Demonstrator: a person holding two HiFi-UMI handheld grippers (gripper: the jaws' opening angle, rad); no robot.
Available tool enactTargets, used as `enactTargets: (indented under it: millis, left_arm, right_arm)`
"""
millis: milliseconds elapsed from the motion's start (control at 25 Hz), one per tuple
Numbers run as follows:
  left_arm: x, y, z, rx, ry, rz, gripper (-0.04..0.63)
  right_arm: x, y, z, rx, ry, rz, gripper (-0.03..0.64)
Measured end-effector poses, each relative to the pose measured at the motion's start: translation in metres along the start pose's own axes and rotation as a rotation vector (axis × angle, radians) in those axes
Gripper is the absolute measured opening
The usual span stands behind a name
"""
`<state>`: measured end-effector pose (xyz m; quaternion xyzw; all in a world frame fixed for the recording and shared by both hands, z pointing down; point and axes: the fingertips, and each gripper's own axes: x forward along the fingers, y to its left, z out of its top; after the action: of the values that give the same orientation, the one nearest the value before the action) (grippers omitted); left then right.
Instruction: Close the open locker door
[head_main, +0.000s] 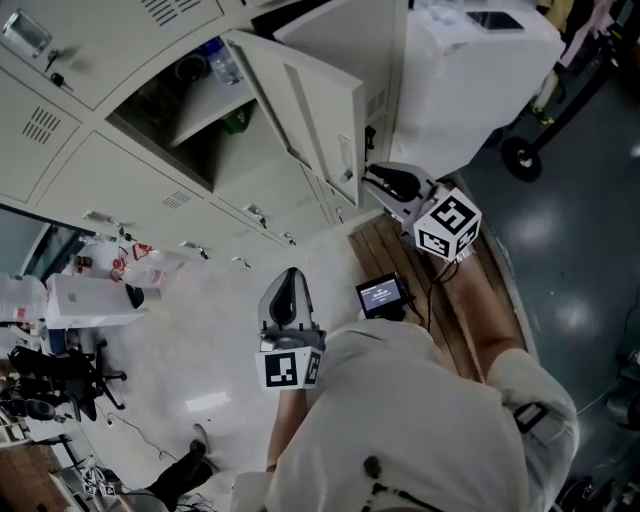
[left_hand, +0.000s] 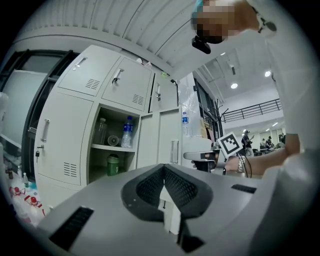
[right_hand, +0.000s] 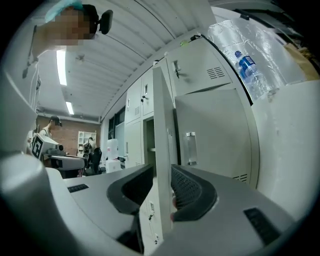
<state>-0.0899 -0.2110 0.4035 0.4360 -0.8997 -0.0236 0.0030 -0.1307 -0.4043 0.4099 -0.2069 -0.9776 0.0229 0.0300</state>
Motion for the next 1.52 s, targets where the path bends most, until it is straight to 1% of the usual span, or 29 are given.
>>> enactTargets:
  millis: [40, 80, 320, 640, 760, 1000, 1240, 1520]
  left_arm:
    - [0.0, 0.0, -0.001, 0.0, 0.004, 0.003, 0.008]
    - [-0.001, 0.0, -0.002, 0.0, 0.006, 0.006, 0.008]
    - [-0.006, 0.003, -0.004, 0.003, 0.016, 0.019, 0.008]
    - [-0.01, 0.006, -0.005, 0.0, 0.015, 0.026, 0.008]
    - [-0.01, 0.006, -0.007, -0.001, 0.017, 0.025, 0.008]
    - [-0.01, 0.009, -0.009, -0.001, 0.018, 0.032, 0.008]
    - [-0.011, 0.014, -0.007, 0.005, 0.015, 0.047, 0.008]
    - [-0.013, 0.019, -0.009, 0.005, 0.022, 0.075, 0.008]
  right_arm:
    - [0.002, -0.001, 0.002, -0.003, 0.002, 0.008, 0.109]
    - [0.003, -0.003, 0.003, -0.005, 0.002, 0.012, 0.112]
    - [0.003, -0.006, 0.011, 0.001, -0.041, 0.016, 0.11]
    - [0.005, -0.01, 0.008, 0.01, -0.037, 0.027, 0.101]
    - [0.007, -0.007, 0.008, 0.006, -0.033, 0.043, 0.103]
    - [0.015, 0.009, 0.008, -0.014, -0.029, 0.124, 0.109]
    - [0.027, 0.026, 0.008, -0.008, -0.023, 0.214, 0.155]
    - [0.041, 0.048, 0.008, -0.036, -0.016, 0.318, 0.155]
